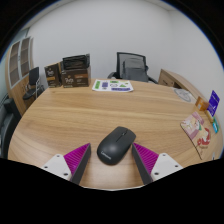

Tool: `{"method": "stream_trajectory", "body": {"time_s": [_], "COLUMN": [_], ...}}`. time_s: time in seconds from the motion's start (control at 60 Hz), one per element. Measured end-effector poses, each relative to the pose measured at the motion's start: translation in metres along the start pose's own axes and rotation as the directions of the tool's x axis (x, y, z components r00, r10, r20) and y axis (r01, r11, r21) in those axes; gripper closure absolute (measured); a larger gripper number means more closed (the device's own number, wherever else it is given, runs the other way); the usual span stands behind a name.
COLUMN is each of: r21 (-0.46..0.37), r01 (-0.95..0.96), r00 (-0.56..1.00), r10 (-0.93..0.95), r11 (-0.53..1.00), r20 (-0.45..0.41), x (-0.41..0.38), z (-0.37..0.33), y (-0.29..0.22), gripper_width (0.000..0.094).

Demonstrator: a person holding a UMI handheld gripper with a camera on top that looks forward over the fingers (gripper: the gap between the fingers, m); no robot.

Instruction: Arrange mouse

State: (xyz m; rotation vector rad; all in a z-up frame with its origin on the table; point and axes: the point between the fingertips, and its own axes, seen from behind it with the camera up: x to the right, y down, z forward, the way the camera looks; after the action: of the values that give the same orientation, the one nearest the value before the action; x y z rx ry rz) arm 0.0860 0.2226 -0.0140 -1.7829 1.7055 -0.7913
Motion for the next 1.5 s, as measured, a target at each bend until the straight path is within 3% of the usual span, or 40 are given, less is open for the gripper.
{"method": "stream_trajectory", "body": {"time_s": [0.383, 0.567, 0.717, 0.8, 0.933, 1.05, 1.283, 1.5], "r21": [-0.006, -0.002, 0.001, 0.003, -0.013, -0.018, -0.017, 0.09], "r01": [-0.015, -0.001, 0.012, 0.009, -0.014, -0.029, -0.064, -0.104], "r00": [0.999, 0.998, 0.997, 0.998, 0.998, 0.999, 0.998, 0.994], "r10": [0.015, 0.001, -0.012, -0.009, 0.015, 0.03, 0.064, 0.107], "r11": [1.0, 1.0, 1.0, 1.0, 1.0, 0.999, 0.998, 0.991], "r20": [0.041, 0.06, 0.071, 0.065, 0.055, 0.029, -0.011, -0.035], "x": [-0.011, -0.017, -0.019, -0.018, -0.015, -0.012, -0.001, 0.059], "z": [0.034, 0.038, 0.039, 0.039, 0.039, 0.036, 0.023, -0.029], "y": [-0.028, -0.032, -0.032, -0.032, -0.03, -0.03, -0.033, -0.107], "gripper_width": [0.0067, 0.0134, 0.0257, 0.0433, 0.0508, 0.0658, 0.0669, 0.0669]}}
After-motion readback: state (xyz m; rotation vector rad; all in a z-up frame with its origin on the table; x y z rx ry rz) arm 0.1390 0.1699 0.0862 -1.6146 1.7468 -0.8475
